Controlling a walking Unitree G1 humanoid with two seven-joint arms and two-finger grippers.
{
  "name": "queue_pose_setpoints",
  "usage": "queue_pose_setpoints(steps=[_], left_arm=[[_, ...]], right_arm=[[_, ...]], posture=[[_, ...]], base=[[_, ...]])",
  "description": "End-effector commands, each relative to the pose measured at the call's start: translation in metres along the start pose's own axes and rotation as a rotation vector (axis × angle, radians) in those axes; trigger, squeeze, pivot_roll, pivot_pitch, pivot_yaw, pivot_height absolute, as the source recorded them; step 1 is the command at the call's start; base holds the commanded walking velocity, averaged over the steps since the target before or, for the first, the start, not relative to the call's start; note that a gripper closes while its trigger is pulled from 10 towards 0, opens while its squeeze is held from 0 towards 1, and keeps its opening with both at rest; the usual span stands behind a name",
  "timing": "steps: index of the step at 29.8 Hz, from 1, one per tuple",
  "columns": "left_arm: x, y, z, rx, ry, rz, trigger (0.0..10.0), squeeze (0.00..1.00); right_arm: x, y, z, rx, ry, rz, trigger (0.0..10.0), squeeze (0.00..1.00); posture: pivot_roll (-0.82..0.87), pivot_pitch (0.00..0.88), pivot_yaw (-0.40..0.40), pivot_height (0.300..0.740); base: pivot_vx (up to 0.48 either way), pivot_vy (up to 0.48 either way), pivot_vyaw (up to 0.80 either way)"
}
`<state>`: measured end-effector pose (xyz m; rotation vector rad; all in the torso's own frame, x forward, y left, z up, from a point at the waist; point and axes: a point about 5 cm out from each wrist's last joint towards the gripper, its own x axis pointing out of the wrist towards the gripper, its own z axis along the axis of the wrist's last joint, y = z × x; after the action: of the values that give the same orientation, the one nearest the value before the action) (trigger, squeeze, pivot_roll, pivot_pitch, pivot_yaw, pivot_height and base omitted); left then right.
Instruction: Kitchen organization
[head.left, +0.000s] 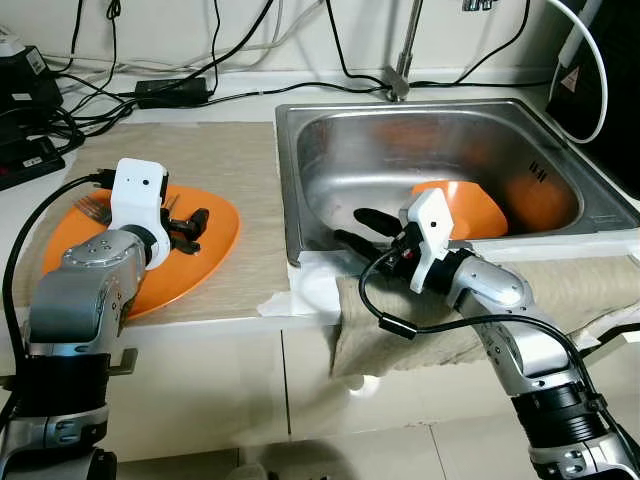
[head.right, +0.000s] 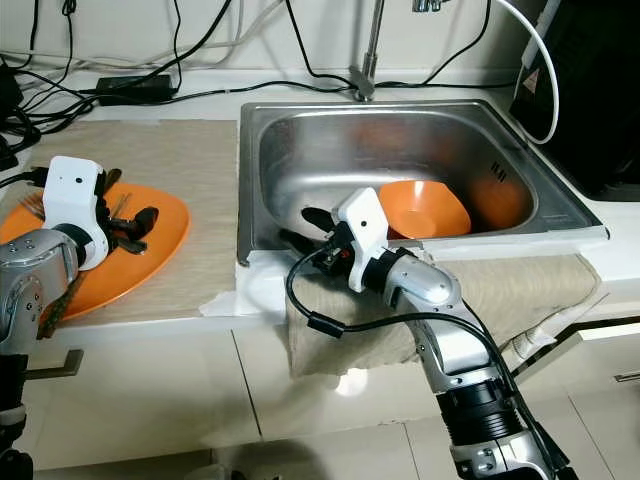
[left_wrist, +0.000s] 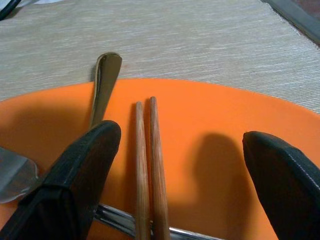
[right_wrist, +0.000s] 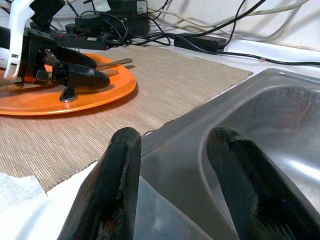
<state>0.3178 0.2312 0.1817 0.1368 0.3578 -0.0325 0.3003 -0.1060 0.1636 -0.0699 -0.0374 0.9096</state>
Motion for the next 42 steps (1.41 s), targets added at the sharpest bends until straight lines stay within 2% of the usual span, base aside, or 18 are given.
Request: queue_pose_setpoints(steps=[1,11,12,20,29,33,34,39,42], left_arm=[[0.0,0.002,-0.003,0.002,0.017,0.013,10.0,0.0],[0.0,0.002,-0.007,0.022,0.038,0.013,10.0,0.0],[0.0,0.001,-0.007,0.013,0.04,0.003,0.0,0.0],[0.0,-0.006,-0.01,-0.077,0.065,-0.055,0.0,0.0],[0.001,-0.007,-0.006,-0.095,0.049,-0.068,0.0,0.0],[0.001,-0.004,0.002,-0.095,0.005,-0.048,0.0,0.0],[0.001,-0.004,0.01,-0.091,-0.035,-0.044,0.0,0.0],[-0.002,-0.003,0.027,-0.067,-0.11,-0.038,0.0,0.0],[-0.003,-0.003,0.029,-0.065,-0.117,-0.039,0.0,0.0]], right_arm=[[0.001,0.0,0.007,-0.009,-0.017,0.004,10.0,0.0],[0.002,0.002,0.009,-0.003,-0.019,0.021,10.0,0.0],[0.002,0.002,0.009,-0.003,-0.017,0.02,10.0,0.0],[0.002,0.001,0.007,0.005,-0.004,0.011,10.0,0.0],[0.0,-0.001,0.003,0.009,0.012,-0.003,10.0,0.0],[-0.001,-0.003,0.003,0.011,0.013,-0.017,10.0,0.0],[-0.001,-0.004,0.003,0.012,0.013,-0.022,10.0,0.0],[-0.001,-0.004,0.002,0.013,0.015,-0.026,10.0,0.0],[-0.001,-0.004,0.001,0.013,0.016,-0.027,10.0,0.0]], posture=[[0.1,0.025,-0.004,0.74],[0.1,0.028,-0.007,0.74],[0.1,0.028,-0.007,0.74],[0.1,0.024,-0.006,0.74],[0.1,0.018,-0.003,0.74],[0.1,0.014,-0.004,0.74],[0.1,0.013,-0.003,0.74],[0.1,0.012,-0.002,0.74],[0.1,0.012,-0.002,0.74]], base=[[0.0,0.0,0.0],[0.0,0.0,0.0],[0.0,0.0,0.0],[0.0,0.0,0.0],[0.0,0.0,0.0],[0.0,0.0,0.0],[0.0,0.0,0.0],[0.0,0.0,0.0],[0.0,0.0,0.0]])
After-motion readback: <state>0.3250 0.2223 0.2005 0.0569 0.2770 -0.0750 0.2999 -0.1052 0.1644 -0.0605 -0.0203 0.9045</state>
